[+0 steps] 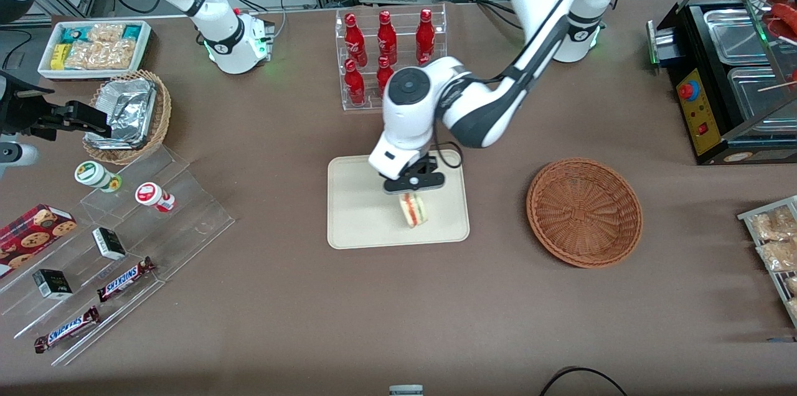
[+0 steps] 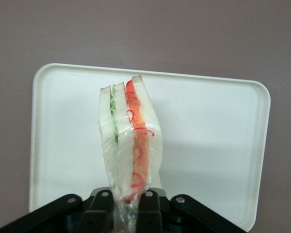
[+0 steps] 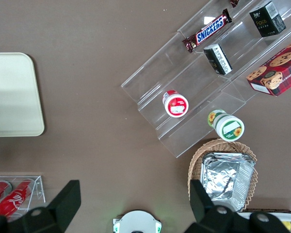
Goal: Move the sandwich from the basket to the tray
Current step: 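Lift the sandwich and carry it with the left gripper over the cream tray, then lower the sandwich onto the tray and open the left gripper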
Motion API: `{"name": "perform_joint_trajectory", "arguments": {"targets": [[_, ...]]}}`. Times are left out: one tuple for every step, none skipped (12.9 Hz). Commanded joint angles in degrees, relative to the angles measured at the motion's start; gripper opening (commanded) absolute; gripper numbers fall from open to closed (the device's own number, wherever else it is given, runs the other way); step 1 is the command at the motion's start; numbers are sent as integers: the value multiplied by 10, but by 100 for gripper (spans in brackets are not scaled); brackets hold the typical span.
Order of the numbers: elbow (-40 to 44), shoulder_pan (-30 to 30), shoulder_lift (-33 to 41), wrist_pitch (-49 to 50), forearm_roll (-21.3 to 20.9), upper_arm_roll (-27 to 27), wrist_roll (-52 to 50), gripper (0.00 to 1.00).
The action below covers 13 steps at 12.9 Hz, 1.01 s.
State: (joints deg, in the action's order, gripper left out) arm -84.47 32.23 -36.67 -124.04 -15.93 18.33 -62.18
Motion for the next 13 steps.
{"name": "perform_joint_trajectory", "arguments": {"targets": [[36, 30, -32, -15, -25, -6, -7, 0], [35, 37, -40, -22, -44, -6, -7, 0], [35, 38, -49, -26, -65, -6, -7, 0], [34, 42, -57, -36, -83, -6, -6, 0], [34, 47, -66, -37, -97, -6, -2, 0], [32, 47, -70, -38, -105, -6, 7, 0], [33, 47, -77, -41, -107, -6, 10, 0], [33, 48, -82, -52, -108, -6, 12, 0], [30, 49, -86, -64, -109, -6, 14, 0], [29, 49, -90, -65, -113, -6, 15, 0], [29, 49, -92, -65, -122, -6, 15, 0], [27, 49, -92, -65, -123, -6, 15, 4], [26, 49, -92, -63, -123, -6, 15, 47]]}}
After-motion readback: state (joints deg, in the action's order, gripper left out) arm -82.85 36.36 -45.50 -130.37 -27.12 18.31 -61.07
